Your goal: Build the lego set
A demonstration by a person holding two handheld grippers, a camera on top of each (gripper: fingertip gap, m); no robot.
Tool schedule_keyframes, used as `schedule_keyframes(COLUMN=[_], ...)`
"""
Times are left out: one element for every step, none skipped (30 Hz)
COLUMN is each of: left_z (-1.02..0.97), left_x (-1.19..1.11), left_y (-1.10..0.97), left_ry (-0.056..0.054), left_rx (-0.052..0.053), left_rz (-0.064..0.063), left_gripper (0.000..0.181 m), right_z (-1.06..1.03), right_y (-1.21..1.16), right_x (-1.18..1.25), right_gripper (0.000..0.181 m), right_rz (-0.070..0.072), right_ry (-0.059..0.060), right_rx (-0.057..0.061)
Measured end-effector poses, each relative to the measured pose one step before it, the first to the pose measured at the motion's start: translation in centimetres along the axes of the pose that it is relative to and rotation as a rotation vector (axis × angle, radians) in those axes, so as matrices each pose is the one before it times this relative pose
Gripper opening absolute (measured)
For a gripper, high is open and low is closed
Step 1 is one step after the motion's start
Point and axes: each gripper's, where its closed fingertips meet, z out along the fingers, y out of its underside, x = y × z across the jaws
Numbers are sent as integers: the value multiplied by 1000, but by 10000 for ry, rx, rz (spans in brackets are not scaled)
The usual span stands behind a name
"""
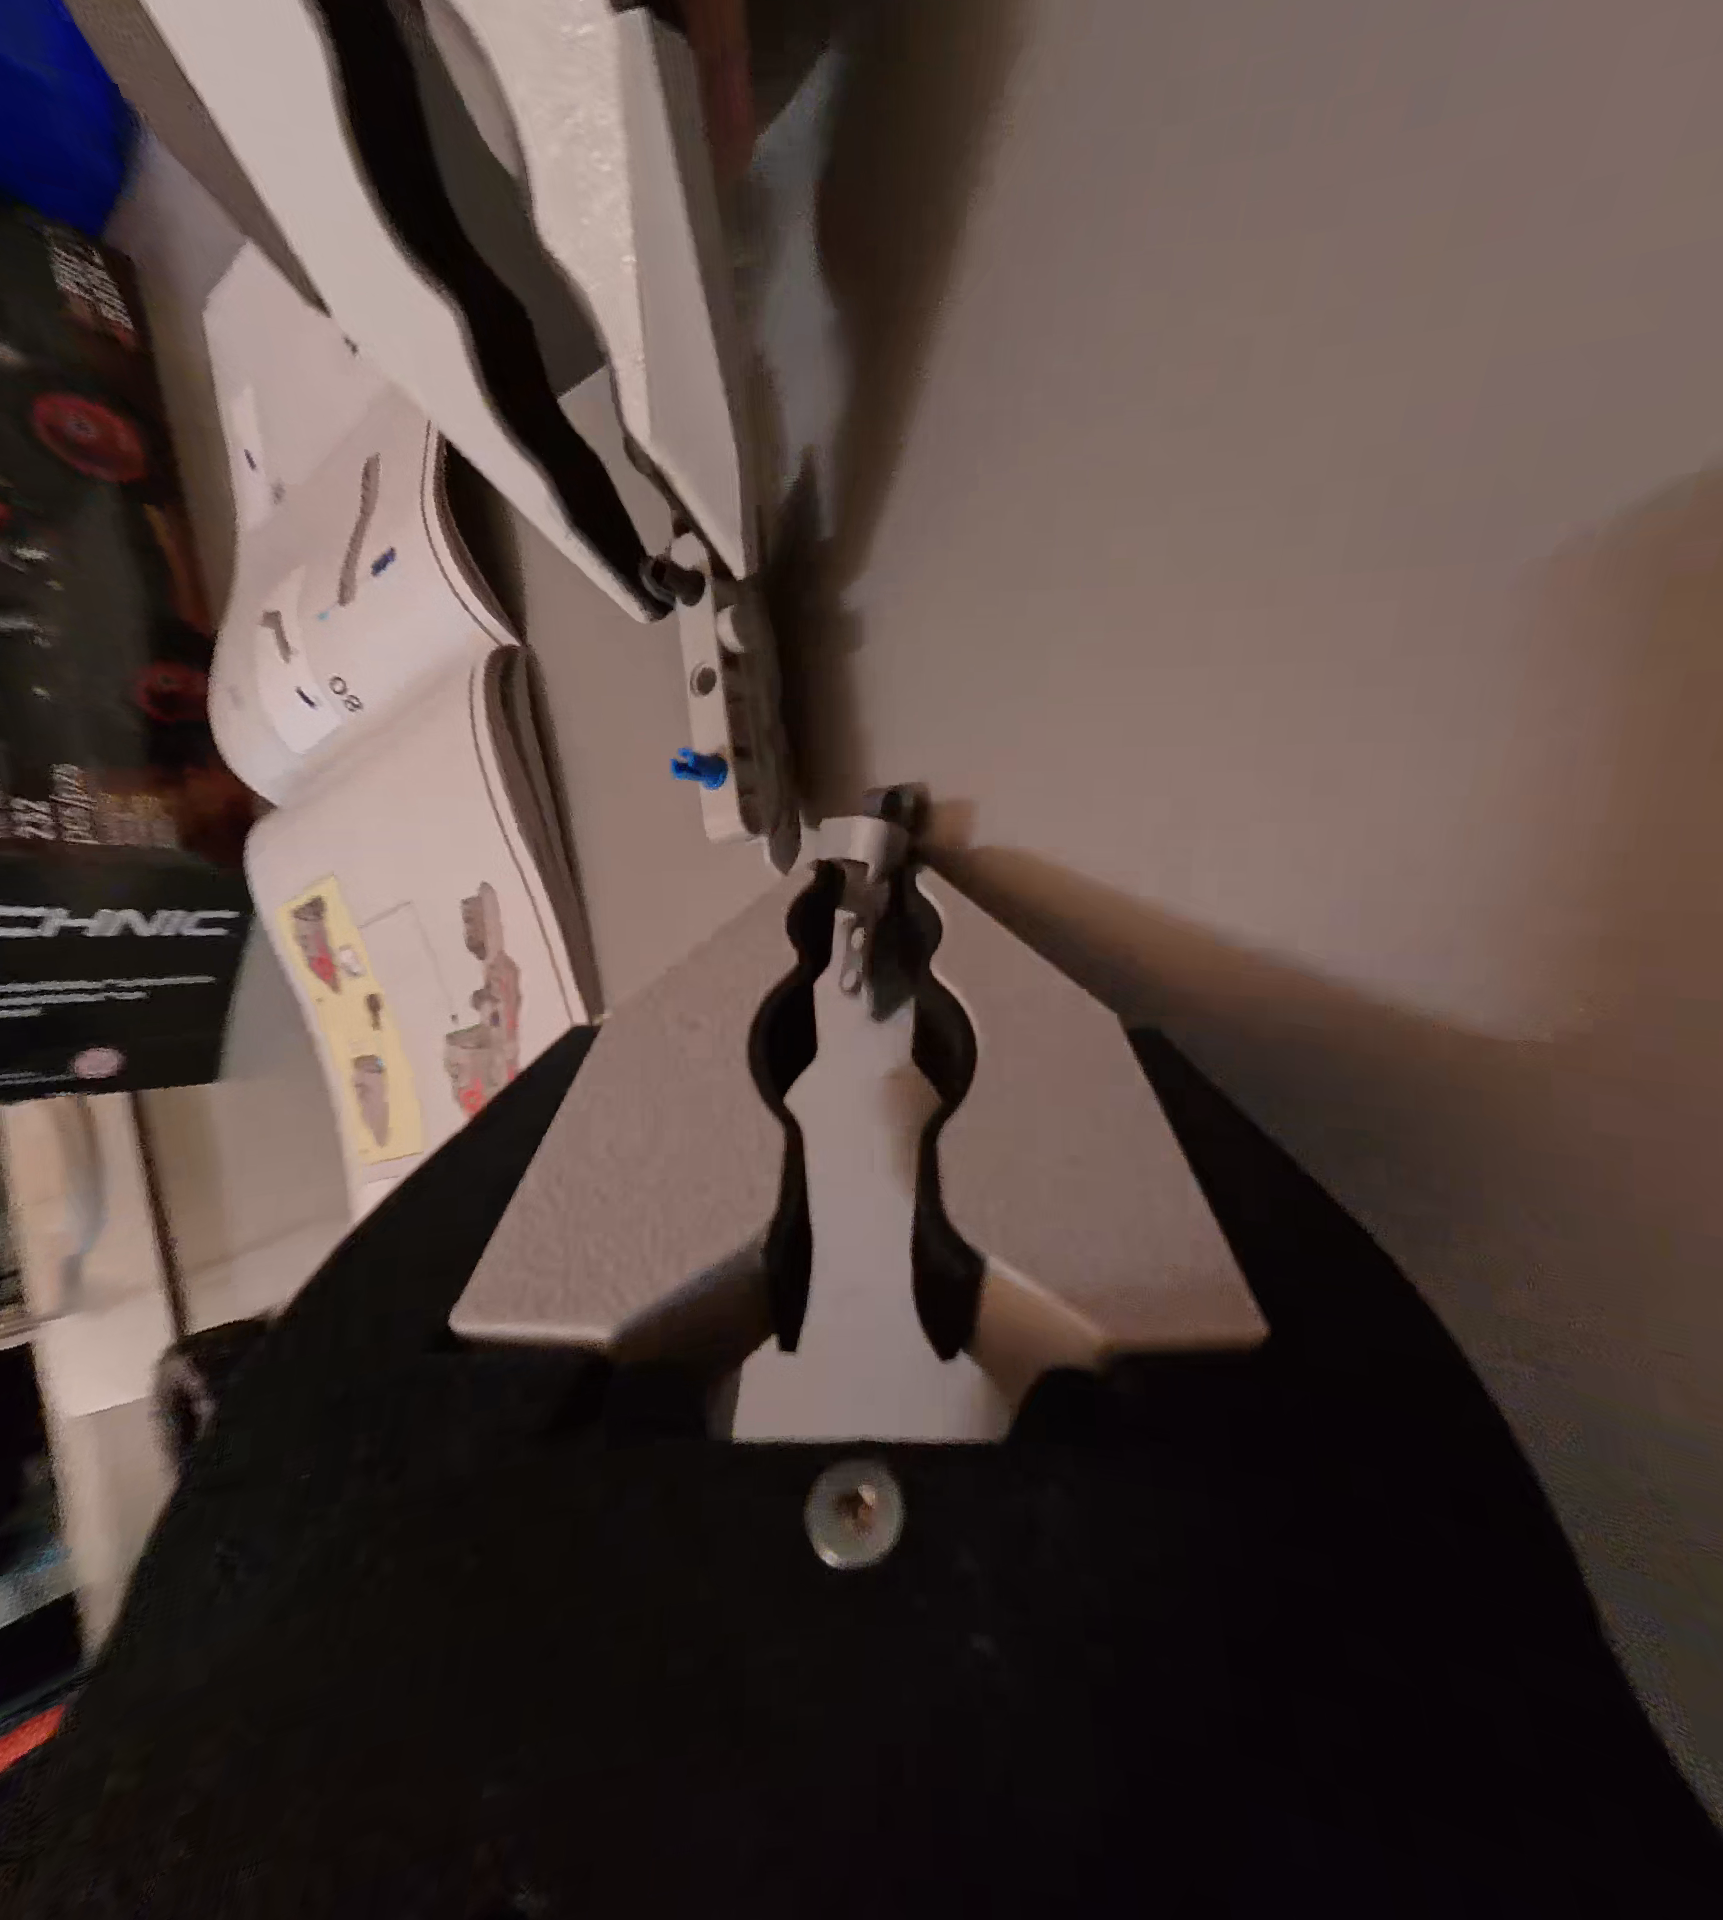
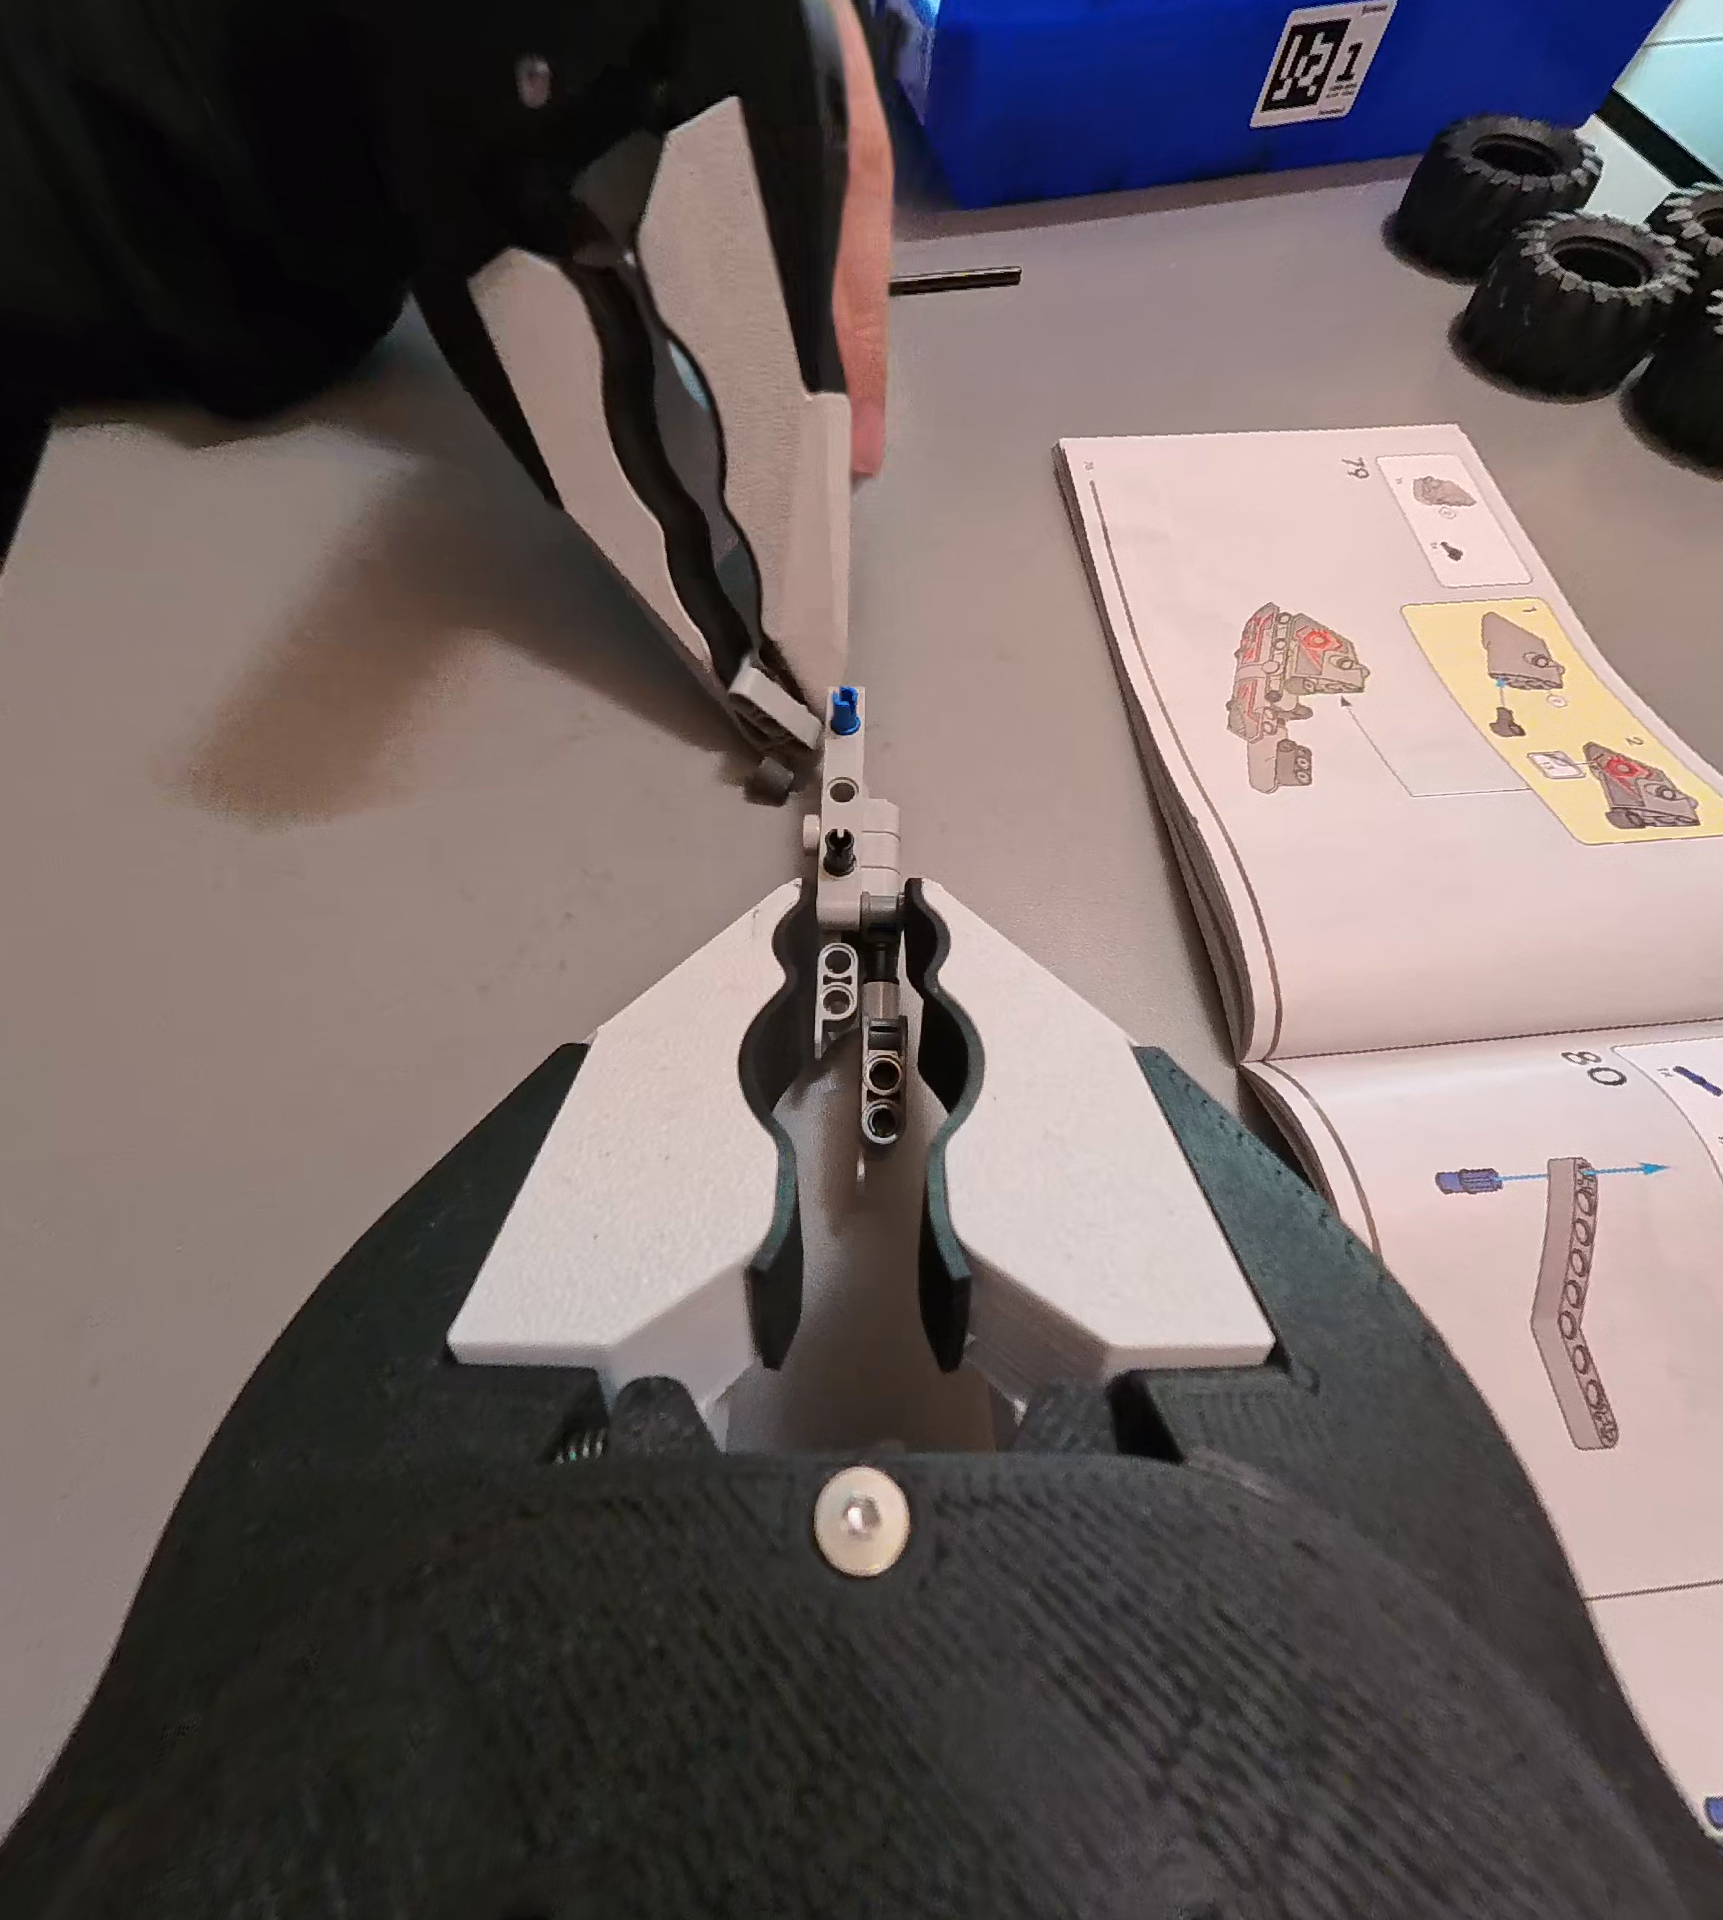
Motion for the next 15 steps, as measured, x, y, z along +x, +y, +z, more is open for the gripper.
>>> schedule_keyframes(left_z=[-24, -11, -16, -4, 4, -25, 0, 22, 7, -4, 9, 8, -12, -114, -206], left_x=[14, 32, 22, 23, 36, 33, 7, -32, 15, 20, 37, 59, 86, 280, 440], left_y=[7, -22, -34, -26, -8, 39, 137, 191, 59, 27, 28, 26, 36, -126, -241], left_ry=[-176, -132, -134, -86, -22, 41, 55, 57, 95, 129, 188, 332, 424, 585, 693], left_rx=[-235, -259, -323, -414, -468, -448, -407, -329, -157, -71, 32, 144, 261, 423, 469], left_rz=[327, 384, 483, 521, 531, 494, 392, 257, 80, -111, -419, -914, -1122, -1039, -1008], left_gripper=[8, 7, 7, 7, 6, 6, 6, 6, 6, 6, 6, 6, 7, 7, 6], right_z=[3, -7, 4, 4, -4, -4, -4, 7, 0, 0, 0, -7, 0, -7, 0], right_y=[-1, 4, -1, -2, 3, 3, 3, -4, 1, 0, 0, 4, 0, 4, -1], right_x=[-4, 0, -4, 1, 3, 2, -20, -2, -2, 6, 1, 0, 1, -7, -3], right_gripper=[14, 14, 14, 14, 14, 14, 14, 14, 14, 14, 14, 14, 14, 14, 14], right_rz=[6, 0, -6, -6, -6, -7, -14, -15, -11, -2, 1, -5, -13, -19, -26], right_ry=[-6, -3, 3, 7, 5, 4, 1, 10, 9, 4, 1, 10, 10, 14, 17], right_rx=[-1, 0, -1, -1, 0, 0, -1, -1, -1, 0, 0, 0, -1, 0, -1])
